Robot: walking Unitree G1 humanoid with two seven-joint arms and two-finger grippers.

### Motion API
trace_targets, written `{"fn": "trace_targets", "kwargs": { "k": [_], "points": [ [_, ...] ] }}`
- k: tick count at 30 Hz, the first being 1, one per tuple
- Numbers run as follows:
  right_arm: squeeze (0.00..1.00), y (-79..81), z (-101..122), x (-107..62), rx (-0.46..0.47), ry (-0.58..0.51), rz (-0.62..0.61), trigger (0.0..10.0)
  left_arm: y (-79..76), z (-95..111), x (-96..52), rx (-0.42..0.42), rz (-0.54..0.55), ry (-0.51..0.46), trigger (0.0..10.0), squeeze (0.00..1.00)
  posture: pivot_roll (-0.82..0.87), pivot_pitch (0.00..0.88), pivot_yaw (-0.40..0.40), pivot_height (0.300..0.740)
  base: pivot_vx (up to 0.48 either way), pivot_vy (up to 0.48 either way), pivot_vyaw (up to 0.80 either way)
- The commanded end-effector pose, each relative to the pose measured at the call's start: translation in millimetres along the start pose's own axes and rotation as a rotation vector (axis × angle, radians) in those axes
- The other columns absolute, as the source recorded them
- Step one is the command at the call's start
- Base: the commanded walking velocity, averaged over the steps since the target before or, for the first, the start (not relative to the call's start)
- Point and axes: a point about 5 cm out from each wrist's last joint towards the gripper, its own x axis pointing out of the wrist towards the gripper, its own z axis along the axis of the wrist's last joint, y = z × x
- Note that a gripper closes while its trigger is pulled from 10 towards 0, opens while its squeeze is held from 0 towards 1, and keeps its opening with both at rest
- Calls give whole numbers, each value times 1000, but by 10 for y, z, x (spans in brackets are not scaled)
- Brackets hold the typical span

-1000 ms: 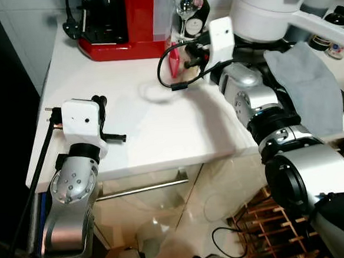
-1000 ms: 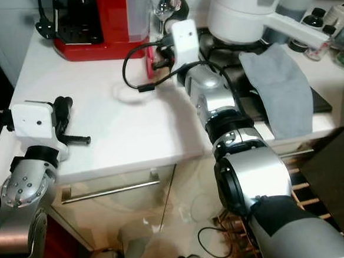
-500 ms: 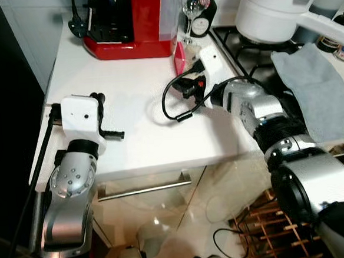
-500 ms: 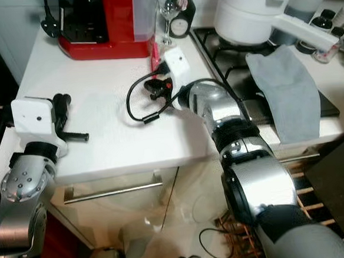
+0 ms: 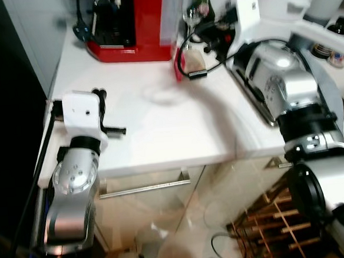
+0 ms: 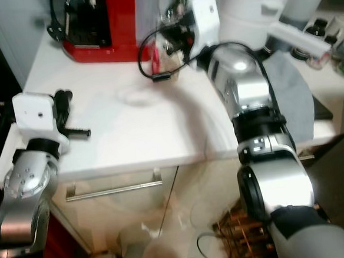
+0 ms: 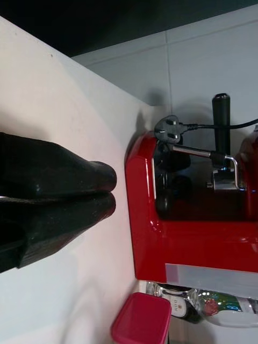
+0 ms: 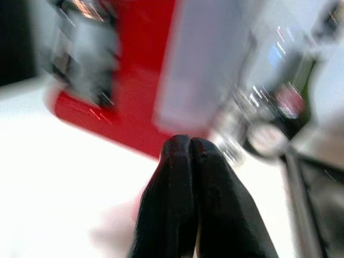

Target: Restocking fridge

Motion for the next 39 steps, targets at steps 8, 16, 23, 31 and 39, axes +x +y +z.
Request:
{"fn": "trace_targets", "kwargs": {
  "k": [8,16,23,31,39],
  "points": [
    [137,91,-259,113,-145,96,-192,10000,105,-1,-274,49,7,51,10000,0,295,116,-118,740,0,0,0],
    [133,137,-106,181,-374,50,-249,10000,186,9,-400,90,1,98,10000,0,327,187,-108,740,0,0,0],
    [137,191,-219,182,-373,117,-195,10000,173,13,-449,89,-6,123,10000,0,318,204,-111,740,0,0,0],
    [133,496,-536,158,60,247,115,10000,155,4,-422,79,-14,132,10000,0,298,200,-111,740,0,0,0],
    [141,713,-236,176,235,106,525,10000,151,12,-326,56,4,110,10000,0,256,159,-117,740,0,0,0]
  ]
}}
